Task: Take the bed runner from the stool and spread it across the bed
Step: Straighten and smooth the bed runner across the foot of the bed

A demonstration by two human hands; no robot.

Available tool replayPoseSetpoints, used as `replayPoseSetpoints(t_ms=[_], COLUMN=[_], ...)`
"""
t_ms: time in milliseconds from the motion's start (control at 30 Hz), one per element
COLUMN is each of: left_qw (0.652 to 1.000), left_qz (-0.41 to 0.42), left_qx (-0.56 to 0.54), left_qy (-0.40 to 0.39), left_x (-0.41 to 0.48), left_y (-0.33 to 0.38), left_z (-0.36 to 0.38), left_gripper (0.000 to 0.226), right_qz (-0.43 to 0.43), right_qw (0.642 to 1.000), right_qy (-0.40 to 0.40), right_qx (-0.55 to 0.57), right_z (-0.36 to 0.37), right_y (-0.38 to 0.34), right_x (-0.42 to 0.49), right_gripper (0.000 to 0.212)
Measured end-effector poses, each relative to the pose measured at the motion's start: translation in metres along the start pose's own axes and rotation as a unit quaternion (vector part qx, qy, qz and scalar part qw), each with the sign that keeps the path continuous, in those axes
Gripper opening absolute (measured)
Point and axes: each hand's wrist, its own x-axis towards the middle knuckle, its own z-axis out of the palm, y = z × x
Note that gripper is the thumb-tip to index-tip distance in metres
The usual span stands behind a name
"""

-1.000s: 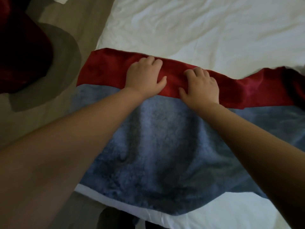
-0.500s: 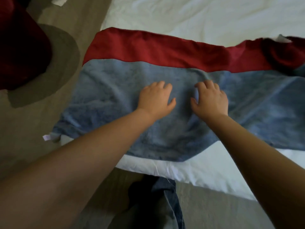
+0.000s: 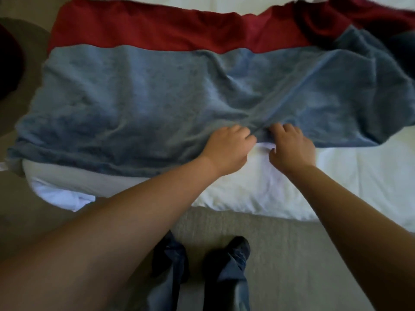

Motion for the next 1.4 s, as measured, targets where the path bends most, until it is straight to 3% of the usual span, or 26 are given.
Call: replayPoseSetpoints(t_ms=[100,200,400,500,633,733,833,1000,1100,1200,1300,1400], left_qw=[0.99,0.98,0.977,0.987,0.996,0.995,0.991,0.994,0.996,0.993,0.988,0.984], left_qz=[-0.11,-0.154,-0.084,-0.039,-0.037,-0.048,-0.048,-0.003,-0.028,-0.088,-0.119,-0.12], left_qx=[0.025,0.061,0.176,0.149,0.048,0.009,0.02,0.076,0.083,0.074,0.097,0.131], left_qy=[-0.089,-0.109,-0.089,-0.049,-0.069,-0.084,-0.125,-0.076,-0.035,-0.02,-0.011,-0.008], left_x=[0.019,0.031,0.033,0.021,0.003,-0.003,-0.007,-0.025,-0.041,-0.062,-0.081,-0.087], left_y=[0.012,0.022,0.035,0.051,0.071,0.077,0.078,0.071,0.054,0.03,0.003,-0.018], left_z=[0.006,0.016,0.02,0.027,0.037,0.034,0.035,0.022,0.016,0.009,0.01,0.012], left_gripper=[0.023,0.021,0.019,0.011,0.026,0.023,0.011,0.023,0.025,0.023,0.022,0.021], right_qz=[-0.007,-0.05,-0.11,-0.128,-0.114,-0.088,-0.07,-0.049,-0.073,-0.14,-0.183,-0.13], right_qw=[1.0,0.998,0.992,0.991,0.993,0.996,0.998,0.998,0.99,0.981,0.977,0.989], right_qy=[0.002,0.021,0.051,0.037,0.031,0.015,0.004,0.014,0.09,0.127,0.108,0.063], right_qx=[-0.008,-0.029,-0.032,-0.029,-0.019,-0.012,-0.001,-0.036,-0.074,-0.033,-0.013,-0.042], right_z=[0.005,0.012,0.016,0.023,0.033,0.035,0.032,0.033,0.035,0.038,0.035,0.025], right_y=[0.028,0.046,0.058,0.064,0.073,0.071,0.064,0.055,0.046,0.025,-0.006,-0.031], right_x=[0.005,0.009,0.004,-0.01,-0.035,-0.049,-0.06,-0.08,-0.094,-0.098,-0.087,-0.065], right_gripper=[0.041,0.031,0.031,0.024,0.022,0.018,0.015,0.027,0.022,0.016,0.019,0.032])
